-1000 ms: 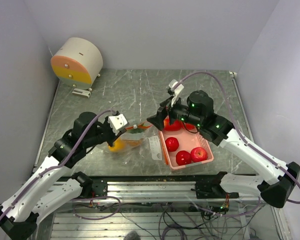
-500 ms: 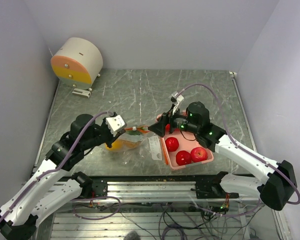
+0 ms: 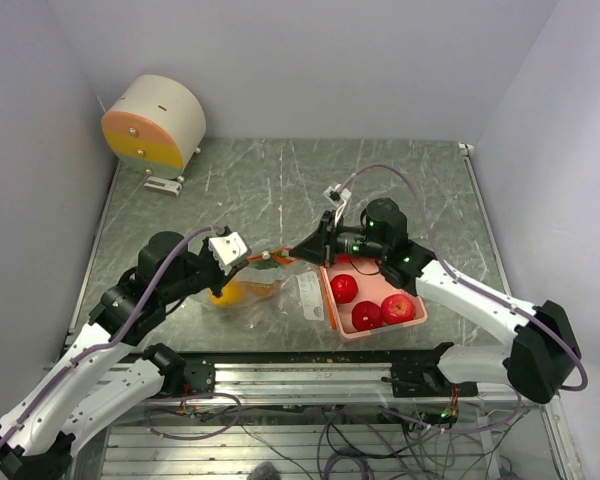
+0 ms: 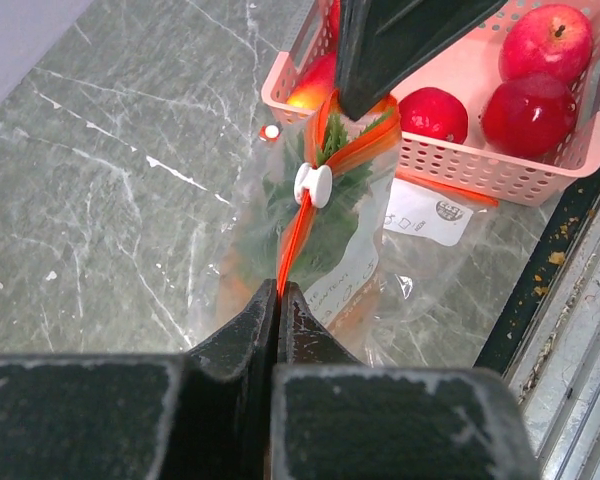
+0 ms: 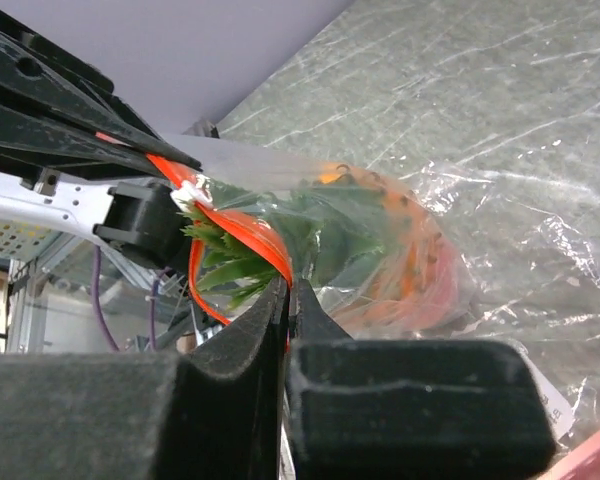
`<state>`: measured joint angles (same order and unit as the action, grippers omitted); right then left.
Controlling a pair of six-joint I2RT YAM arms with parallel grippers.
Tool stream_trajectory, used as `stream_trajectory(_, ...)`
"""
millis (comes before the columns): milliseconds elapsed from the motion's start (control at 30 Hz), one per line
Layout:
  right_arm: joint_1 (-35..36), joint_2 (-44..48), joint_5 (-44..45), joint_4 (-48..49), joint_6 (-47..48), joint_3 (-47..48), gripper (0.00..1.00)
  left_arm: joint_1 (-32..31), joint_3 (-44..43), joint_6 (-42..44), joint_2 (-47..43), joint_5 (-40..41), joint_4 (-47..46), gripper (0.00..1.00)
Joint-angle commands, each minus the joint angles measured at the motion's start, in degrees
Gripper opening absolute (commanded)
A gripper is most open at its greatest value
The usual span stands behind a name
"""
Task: Place the food in the zip-top bag and seal the zipper
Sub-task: Adjust the zipper food storage bag at the center of the board.
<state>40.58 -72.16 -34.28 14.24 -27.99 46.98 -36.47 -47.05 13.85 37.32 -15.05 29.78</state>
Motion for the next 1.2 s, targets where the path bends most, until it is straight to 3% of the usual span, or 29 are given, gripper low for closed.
stream_trajectory(0, -0.18, 4.8, 7.4, -9.8, 2.84, 6.3, 0.0, 0.26, -0.01, -0.79, -1.05, 2.38, -3.14, 0.07)
stream_trajectory(300, 1.21, 0.54, 12.11, -19.63, 6.37, 26.19, 0.0, 0.26, -7.63, -0.15, 4.83, 4.67, -3.65, 0.07)
stream_trajectory(433, 2.89, -3.1, 11.09, -20.82, 7.95, 26.65, 0.0, 0.26, -7.43, -0.37, 5.7, 8.81, -5.17, 0.07)
stream_trajectory(633, 8.92, -6.81, 12.61, -18.69, 9.73, 24.61, 0.0, 0.26, -1.09, -2.87, 6.31, 14.62, -14.71, 0.08)
stream_trajectory(667, 8.89, -6.8, 14.13, -19.4, 9.92, 25.18, 0.0, 0.26, -1.82, -3.64, 6.95, 14.54, -13.74, 0.13)
stream_trajectory(733, 8.94, -6.71, 18.35, -20.57, 10.88, 26.11, 0.0, 0.27, -3.71, -4.6, 7.54, 13.81, -11.22, 0.36)
stream_trajectory(833, 8.9, -8.01, 21.92, -25.21, 13.26, 30.76, 0.0, 0.26, -4.7, -3.52, 5.76, 12.18, -10.39, 0.53)
stream_trajectory(967, 8.94, -2.92, 18.8, -17.59, 13.31, 27.89, 0.0, 0.26, -4.59, -2.9, 0.52, 13.07, -9.64, 0.8)
stream_trajectory(1100, 8.82, -6.9, 29.17, -24.25, 15.81, 31.85, 0.0, 0.26, -3.79, -1.97, -3.64, 13.77, -8.71, 0.91)
stream_trajectory(1167, 8.82, -8.25, 24.99, -23.5, 15.82, 31.71, 0.0, 0.26, -2.96, -1.49, -4.69, 12.88, -9.0, 0.93)
